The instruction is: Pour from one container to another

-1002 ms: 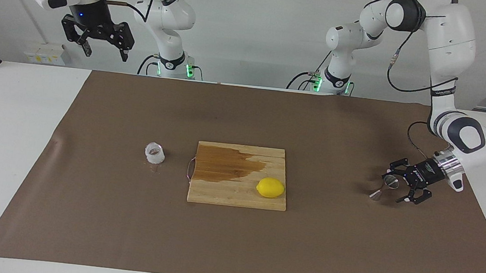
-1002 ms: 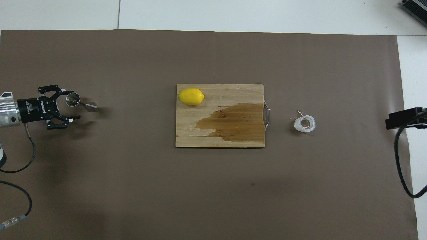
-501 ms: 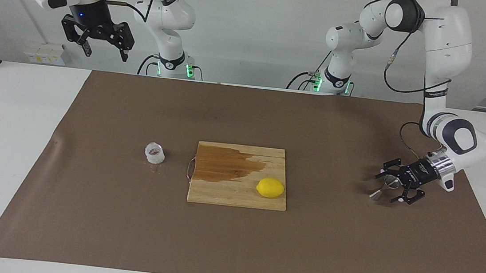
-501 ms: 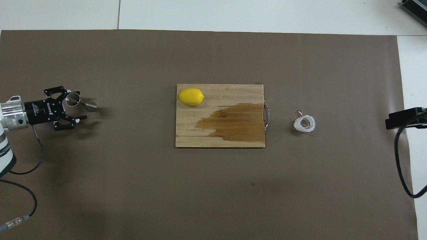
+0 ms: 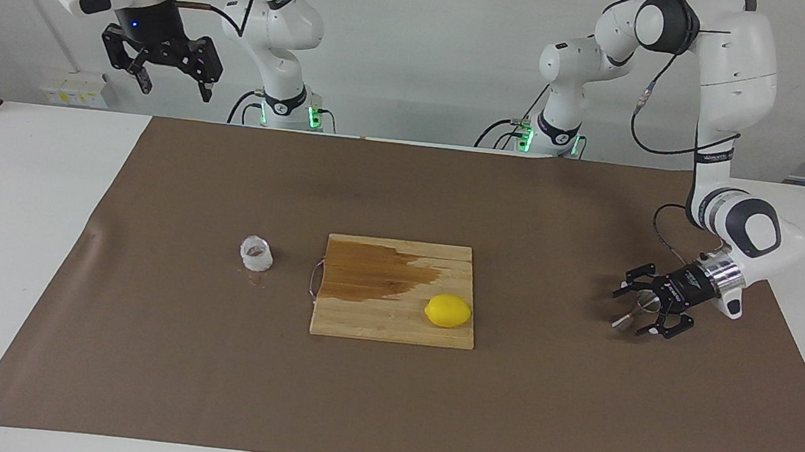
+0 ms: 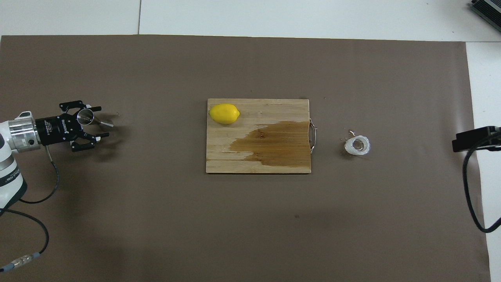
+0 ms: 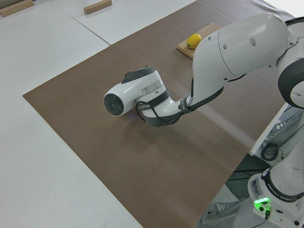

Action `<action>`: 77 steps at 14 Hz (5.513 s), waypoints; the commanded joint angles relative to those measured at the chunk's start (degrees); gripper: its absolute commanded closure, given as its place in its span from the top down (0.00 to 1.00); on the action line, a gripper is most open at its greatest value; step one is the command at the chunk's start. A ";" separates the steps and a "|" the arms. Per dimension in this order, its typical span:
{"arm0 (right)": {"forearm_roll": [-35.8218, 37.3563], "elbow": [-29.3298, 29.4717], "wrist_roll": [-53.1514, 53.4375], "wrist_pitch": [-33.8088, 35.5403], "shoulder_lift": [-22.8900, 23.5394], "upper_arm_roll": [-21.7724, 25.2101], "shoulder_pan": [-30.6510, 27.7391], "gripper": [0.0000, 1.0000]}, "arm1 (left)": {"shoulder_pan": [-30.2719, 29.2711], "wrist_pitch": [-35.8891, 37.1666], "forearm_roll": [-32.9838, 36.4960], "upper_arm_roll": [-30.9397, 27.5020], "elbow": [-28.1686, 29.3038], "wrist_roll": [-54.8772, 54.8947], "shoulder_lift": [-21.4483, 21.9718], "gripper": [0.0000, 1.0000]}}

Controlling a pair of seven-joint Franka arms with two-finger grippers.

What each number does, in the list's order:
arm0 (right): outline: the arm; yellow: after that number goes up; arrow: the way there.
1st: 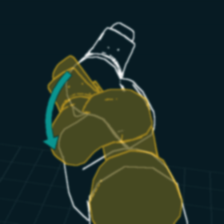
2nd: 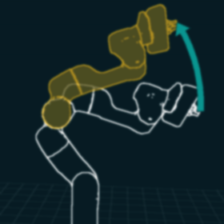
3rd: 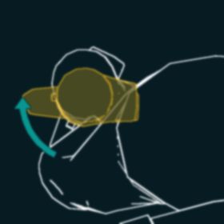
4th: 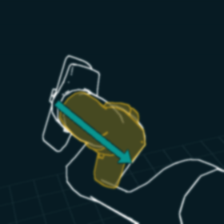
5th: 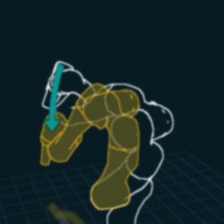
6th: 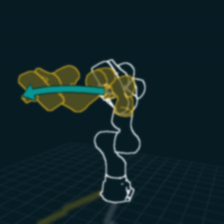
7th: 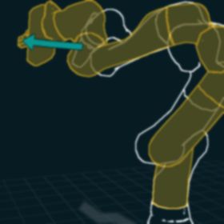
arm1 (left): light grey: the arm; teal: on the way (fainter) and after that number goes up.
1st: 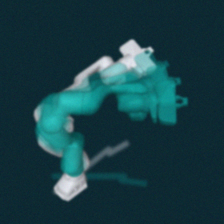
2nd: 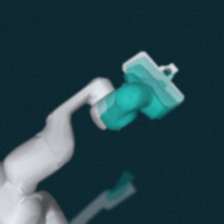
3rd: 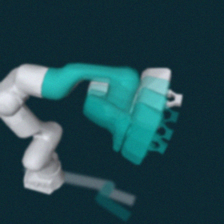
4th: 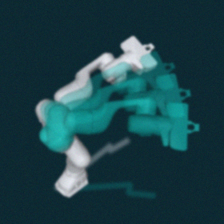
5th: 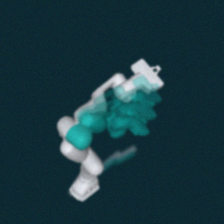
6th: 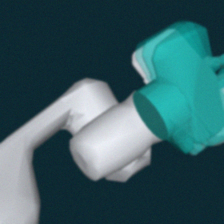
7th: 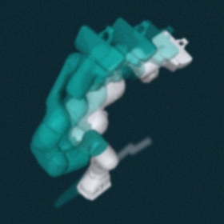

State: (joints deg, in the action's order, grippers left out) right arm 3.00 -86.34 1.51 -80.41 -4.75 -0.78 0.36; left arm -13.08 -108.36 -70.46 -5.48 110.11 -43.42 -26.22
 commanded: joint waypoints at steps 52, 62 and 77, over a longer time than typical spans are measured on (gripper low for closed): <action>0.51 0.21 -1.60 1.04 -0.17 -0.01 -0.36 1.00 | 52.45 -36.05 -48.72 0.21 5.03 -2.19 8.12 0.00; 0.51 0.21 -1.60 1.04 -0.17 -0.01 -0.44 1.00 | 54.21 -37.01 -53.38 0.30 5.03 1.41 5.48 0.00; 0.51 -0.05 -1.60 1.56 -0.26 -0.01 -0.36 1.00 | 54.83 -41.41 -54.61 1.88 1.78 2.19 3.10 0.00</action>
State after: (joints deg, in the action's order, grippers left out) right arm 3.00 -86.34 1.51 -80.32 -4.75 -0.78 0.36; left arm 41.07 -148.44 -124.17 -3.40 113.03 -42.61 -22.44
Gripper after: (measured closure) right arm 0.000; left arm 0.907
